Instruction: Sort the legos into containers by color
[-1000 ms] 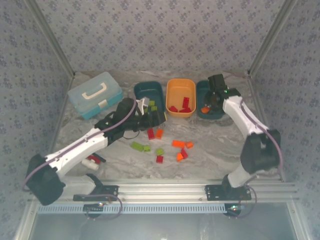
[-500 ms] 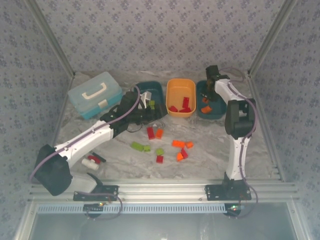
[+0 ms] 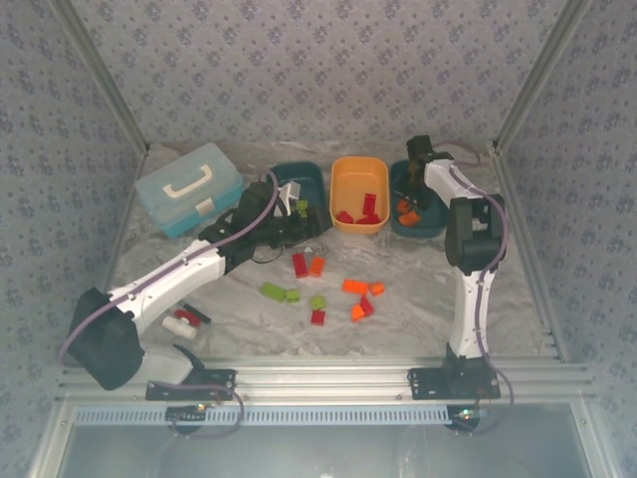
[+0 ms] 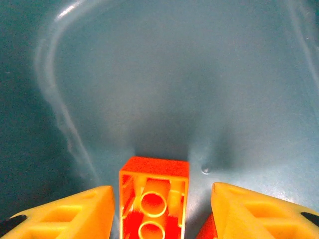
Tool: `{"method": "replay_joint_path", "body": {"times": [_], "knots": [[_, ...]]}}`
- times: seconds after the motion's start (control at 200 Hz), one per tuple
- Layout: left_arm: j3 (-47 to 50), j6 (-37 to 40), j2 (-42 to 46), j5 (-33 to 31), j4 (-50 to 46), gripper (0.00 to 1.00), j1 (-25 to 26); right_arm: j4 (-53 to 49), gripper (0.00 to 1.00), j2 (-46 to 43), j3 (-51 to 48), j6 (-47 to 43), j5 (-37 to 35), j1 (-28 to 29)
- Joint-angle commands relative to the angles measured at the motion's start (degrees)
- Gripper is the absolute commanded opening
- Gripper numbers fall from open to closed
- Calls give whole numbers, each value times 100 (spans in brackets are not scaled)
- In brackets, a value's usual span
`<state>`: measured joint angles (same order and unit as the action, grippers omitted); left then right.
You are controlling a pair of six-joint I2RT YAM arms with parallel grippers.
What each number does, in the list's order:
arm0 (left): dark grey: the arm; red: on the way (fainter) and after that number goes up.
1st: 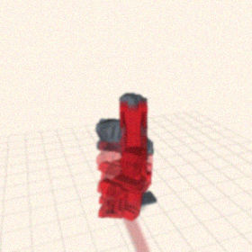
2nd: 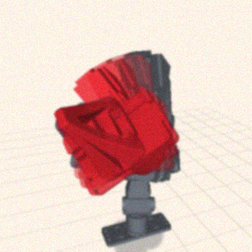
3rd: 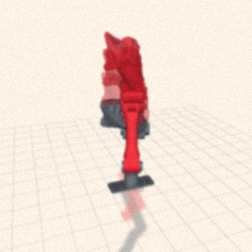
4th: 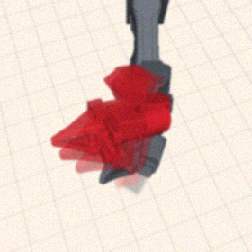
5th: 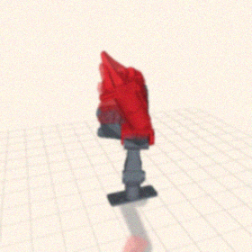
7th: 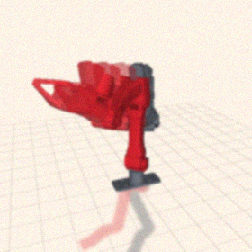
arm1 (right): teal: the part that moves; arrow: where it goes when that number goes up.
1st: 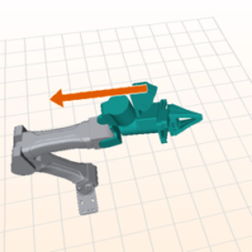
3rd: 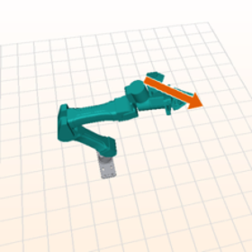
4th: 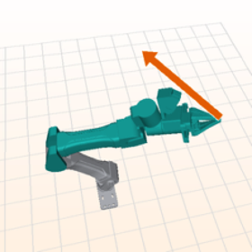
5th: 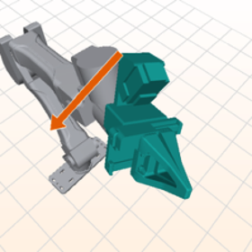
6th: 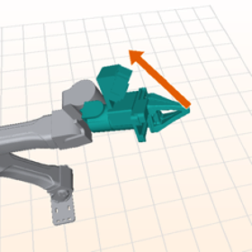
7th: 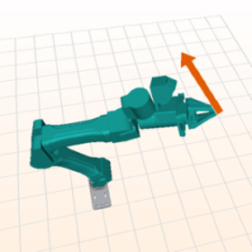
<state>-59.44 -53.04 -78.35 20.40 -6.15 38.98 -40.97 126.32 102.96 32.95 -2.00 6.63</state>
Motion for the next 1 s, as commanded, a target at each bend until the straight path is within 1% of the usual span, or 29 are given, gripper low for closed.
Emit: {"method": "replay_joint_path", "body": {"times": [0.0, 0.085, 0.145, 0.225, 0.295, 0.375, 0.46, 0.495, 0.585, 0.655, 0.709, 0.794, 0.934, 0.994], "knots": [[-85, 118, 197, 30, -110, 83, -31, -239, 54, -908, 41, -72, -206, 61], [97, 108, 388, -87, -183, 83, -32, -262, 54, -1606, -184, -84, -378, 190], [289, 79, 573, -152, -213, 83, -31, -231, 53, -2185, -547, -59, -442, 351], [600, 36, 872, -216, -316, 83, -35, -122, 53, -3058, -1253, 17, -531, 792], [914, 8, 1209, -245, -470, 83, -31, -64, 54, -3896, -2158, 102, -688, 1368], [1299, -20, 1676, -267, -713, 83, -33, -62, 59, -4802, -3191, 271, -840, 2133], [1706, -65, 2250, -241, -1033, 84, -23, -93, 64, -5620, -4326, 780, -816, 2967], [1866, -100, 2484, -244, -1170, 84, -25, -89, 65, -5871, -4683, 940, -787, 3320], [2202, -200, 3077, -293, -1547, 84, -22, -223, 65, -6316, -5380, 1350, -891, 4151], [2400, -286, 3484, -352, -1726, 84, -20, -321, 62, -6464, -5804, 1650, -984, 4584], [2540, -379, 3739, -387, -1766, 84, -17, -301, 60, -6517, -6077, 1813, -1015, 4751], [2712, -528, 4007, -425, -1719, 84, -19, 10, 58, -6509, -6376, 1849, -792, 4775], [2754, -596, 4100, -430, -1676, 84, -14, 478, 57, -6246, -6495, 1764, -587, 4635], [2720, -570, 4111, -436, -1715, 84, -18, 587, 54, -6057, -6470, 1749, -498, 4511]]}}
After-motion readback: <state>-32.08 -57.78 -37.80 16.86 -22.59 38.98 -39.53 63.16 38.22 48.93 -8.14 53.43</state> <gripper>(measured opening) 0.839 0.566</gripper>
